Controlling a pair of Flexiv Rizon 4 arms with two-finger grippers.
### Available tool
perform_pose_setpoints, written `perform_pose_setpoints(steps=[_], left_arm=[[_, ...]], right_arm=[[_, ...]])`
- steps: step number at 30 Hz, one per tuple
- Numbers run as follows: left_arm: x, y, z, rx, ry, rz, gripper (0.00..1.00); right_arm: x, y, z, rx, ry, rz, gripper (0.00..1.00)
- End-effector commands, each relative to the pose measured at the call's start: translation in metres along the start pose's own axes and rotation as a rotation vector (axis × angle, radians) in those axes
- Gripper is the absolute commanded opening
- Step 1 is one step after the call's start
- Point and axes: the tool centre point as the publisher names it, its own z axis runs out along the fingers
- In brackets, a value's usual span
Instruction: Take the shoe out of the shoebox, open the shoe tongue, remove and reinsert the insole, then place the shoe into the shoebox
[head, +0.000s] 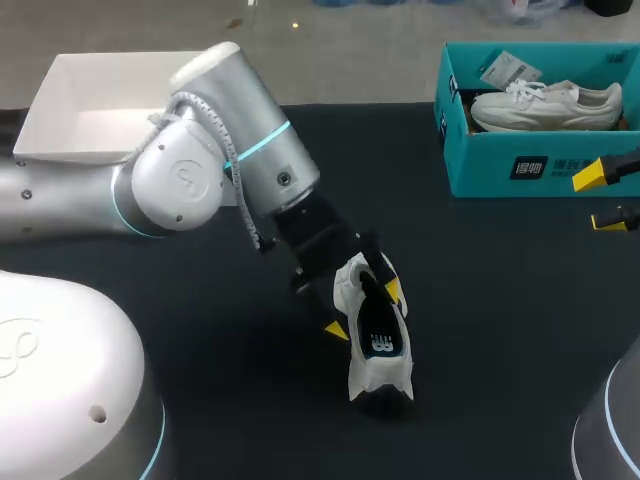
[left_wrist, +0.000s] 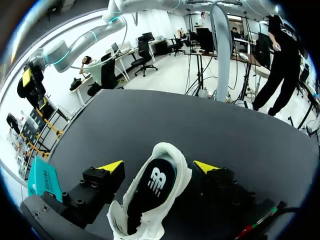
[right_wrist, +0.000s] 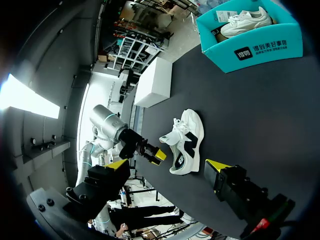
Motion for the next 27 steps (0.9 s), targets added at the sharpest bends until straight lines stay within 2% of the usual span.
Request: perform_pose_setpoints(steps=[1, 5, 23, 27], left_arm=[[0.0, 0.0, -0.002, -0.212, 0.257, 0.08, 0.0], [0.002, 0.006, 0.003, -0.26, 0.249, 0.079, 0.0], [0.001, 0.007, 0.004, -0.252, 0.23, 0.072, 0.0], [0.007, 0.014, 0.006, -0.122, 0.3, 0.129, 0.0]], right_arm=[[0.0, 0.0, 0.0, 0.0, -0.002, 0.001, 1.0], [0.0, 0.0, 0.0, 0.0, -0.002, 0.001, 1.0], [0.0, 0.0, 0.0, 0.0, -0.002, 0.001, 1.0], [0.0, 0.0, 0.0, 0.0, -0.002, 0.001, 1.0]])
